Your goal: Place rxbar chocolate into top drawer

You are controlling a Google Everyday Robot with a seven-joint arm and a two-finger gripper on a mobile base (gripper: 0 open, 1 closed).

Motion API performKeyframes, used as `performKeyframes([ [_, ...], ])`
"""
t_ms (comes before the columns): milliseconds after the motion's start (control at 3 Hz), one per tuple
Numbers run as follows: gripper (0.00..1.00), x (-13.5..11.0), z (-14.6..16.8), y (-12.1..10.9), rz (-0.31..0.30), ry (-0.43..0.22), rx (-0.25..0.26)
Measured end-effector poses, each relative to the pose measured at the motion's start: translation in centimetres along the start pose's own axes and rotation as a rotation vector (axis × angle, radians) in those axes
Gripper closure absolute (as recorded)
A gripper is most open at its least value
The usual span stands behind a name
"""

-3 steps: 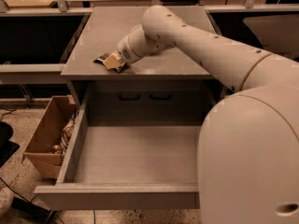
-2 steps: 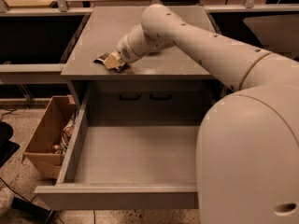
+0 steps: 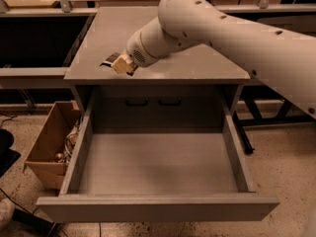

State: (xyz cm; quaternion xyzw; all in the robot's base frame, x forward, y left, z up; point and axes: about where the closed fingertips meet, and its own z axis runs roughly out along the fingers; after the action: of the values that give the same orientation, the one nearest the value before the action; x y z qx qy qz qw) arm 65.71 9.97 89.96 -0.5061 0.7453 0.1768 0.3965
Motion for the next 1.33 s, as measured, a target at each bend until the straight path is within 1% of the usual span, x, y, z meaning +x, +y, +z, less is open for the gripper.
performKeyframes([
  [333, 1.0, 1.7, -3.8, 3.7, -0.013, -0.005, 0.021],
  [667, 1.0, 8.2, -3.8, 7.3, 0.032, 0.002, -0.011],
  [1000, 1.0, 17.2, -1.2, 10.7, 0.118, -0.005, -0.053],
  [1333, 1.0, 26.1, 2.4, 13.3, 0.227, -0.039, -0.048],
])
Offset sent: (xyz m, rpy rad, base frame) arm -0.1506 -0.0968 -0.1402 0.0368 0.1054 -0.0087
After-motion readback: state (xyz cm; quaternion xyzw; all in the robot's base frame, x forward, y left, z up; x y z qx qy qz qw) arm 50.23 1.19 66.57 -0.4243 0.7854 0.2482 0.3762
